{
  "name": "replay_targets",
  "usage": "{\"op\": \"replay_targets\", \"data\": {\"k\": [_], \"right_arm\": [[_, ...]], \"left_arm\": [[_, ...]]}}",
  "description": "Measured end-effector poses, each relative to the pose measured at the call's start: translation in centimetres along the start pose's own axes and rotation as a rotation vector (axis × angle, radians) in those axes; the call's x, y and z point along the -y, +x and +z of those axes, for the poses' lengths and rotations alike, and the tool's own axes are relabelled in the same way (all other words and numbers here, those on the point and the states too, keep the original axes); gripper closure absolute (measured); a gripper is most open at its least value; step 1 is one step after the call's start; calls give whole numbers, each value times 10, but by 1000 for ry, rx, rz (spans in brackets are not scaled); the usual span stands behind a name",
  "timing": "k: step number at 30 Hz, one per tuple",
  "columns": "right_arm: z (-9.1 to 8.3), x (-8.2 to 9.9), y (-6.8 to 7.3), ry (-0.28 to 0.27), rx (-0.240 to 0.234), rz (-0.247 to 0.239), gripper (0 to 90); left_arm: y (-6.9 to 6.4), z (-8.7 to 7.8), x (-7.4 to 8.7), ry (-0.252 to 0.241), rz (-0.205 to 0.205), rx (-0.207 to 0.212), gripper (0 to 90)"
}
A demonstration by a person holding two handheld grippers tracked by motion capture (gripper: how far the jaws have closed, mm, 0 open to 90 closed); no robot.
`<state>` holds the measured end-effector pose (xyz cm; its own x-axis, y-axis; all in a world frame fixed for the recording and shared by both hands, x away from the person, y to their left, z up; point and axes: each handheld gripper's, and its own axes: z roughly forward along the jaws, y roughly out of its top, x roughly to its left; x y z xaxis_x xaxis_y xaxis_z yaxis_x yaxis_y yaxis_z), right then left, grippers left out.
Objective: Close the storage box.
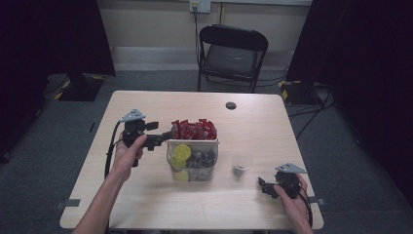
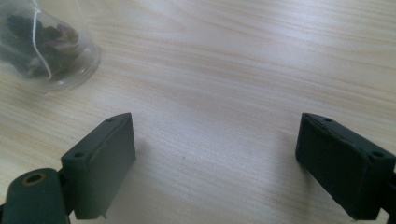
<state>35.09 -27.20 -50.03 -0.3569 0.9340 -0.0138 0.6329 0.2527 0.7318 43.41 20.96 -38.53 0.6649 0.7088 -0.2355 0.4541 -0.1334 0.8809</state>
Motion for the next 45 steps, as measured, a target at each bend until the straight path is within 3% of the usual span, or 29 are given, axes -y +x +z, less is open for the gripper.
{"op": "replay_targets", "data": {"k": [17, 27, 31, 35, 45], "right_arm": [[0, 0, 1, -2, -6, -6, 115], [0, 0, 1, -2, -6, -6, 115], [0, 0, 1, -2, -6, -6, 115], [0, 0, 1, -2, -6, -6, 115], [0, 0, 1, -2, -6, -6, 115]], "left_arm": [[-4, 4, 5, 39, 8, 7, 189], [-5, 9, 13, 87, 19, 8, 189], [-7, 12, 16, 103, 32, 22, 188], [-9, 16, 19, 137, 61, 8, 185], [-12, 15, 21, 151, 61, 12, 169]]}}
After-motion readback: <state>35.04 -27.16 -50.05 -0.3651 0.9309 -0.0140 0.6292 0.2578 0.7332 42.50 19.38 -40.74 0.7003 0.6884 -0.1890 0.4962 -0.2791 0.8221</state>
